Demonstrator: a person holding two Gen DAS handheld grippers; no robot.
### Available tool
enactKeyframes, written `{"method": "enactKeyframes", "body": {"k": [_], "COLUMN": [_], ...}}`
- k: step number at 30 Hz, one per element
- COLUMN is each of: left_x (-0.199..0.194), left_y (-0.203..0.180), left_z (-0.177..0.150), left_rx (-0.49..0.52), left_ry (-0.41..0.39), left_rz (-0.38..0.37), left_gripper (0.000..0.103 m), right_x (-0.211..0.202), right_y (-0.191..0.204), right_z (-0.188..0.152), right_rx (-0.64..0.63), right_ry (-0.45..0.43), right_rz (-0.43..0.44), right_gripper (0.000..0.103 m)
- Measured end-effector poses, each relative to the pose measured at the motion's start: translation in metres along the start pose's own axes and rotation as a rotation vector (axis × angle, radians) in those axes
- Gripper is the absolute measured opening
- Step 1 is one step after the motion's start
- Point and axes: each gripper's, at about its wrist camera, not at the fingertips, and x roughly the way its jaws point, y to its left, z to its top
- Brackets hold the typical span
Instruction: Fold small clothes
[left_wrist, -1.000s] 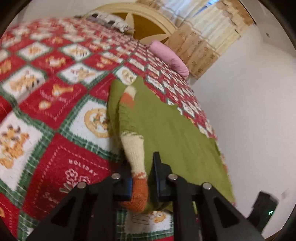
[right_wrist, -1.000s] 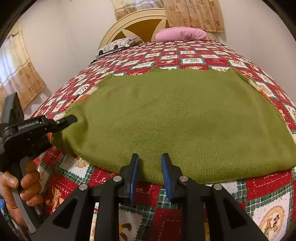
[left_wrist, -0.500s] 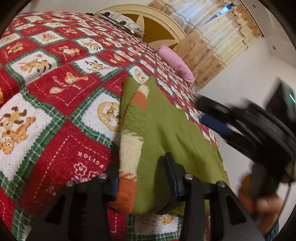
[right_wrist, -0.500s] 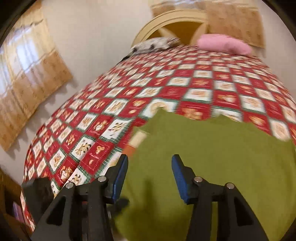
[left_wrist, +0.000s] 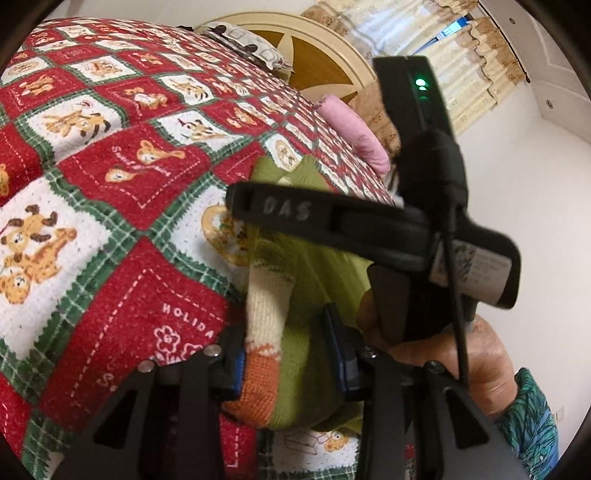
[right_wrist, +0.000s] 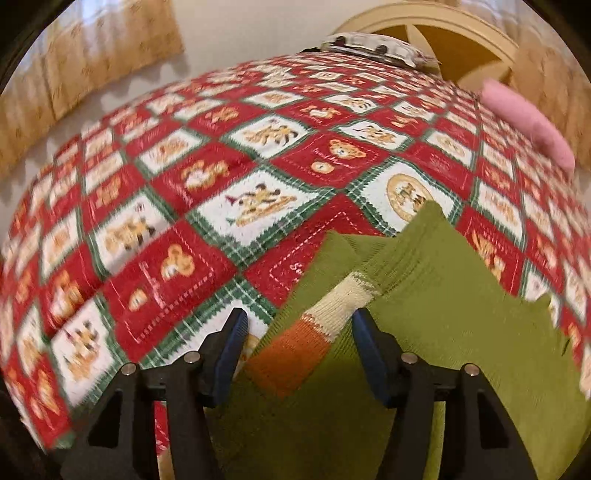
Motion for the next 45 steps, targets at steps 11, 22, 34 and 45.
{"method": "enactKeyframes", "body": {"k": [11,22,34,45], "left_x": [-0.009,-0.009,0.039,0.094], "left_y": [-0.025,-0.130,-0.230,-0.281], "left_z": [0.000,-0.013,-0.066,-0.123], "left_rx": [0.103,0.491,0.692,0.790], "left_ry": [-0.022,-0.036,0.073,0.180], "left_rz": [0.010,-0.019,-0.138,-0.160], "left_gripper": [0.018,0.016,0.015,0.009], "right_x": [-0.037,-0.135,-0.199,-0.192], "right_y": [-0.047,-0.136,-0.228,-0.292], "right_z": [-0.011,-0.060,-0.137,-0.213], "right_rx": [0.259,0.513,0.548,0.581], "right_ry": [-0.086,-0.266,-0.281,-0.218], "right_rz": [0.115,0.212,0.043,-0.063], "right_gripper": [0.012,0.011,0.011,0.011]}}
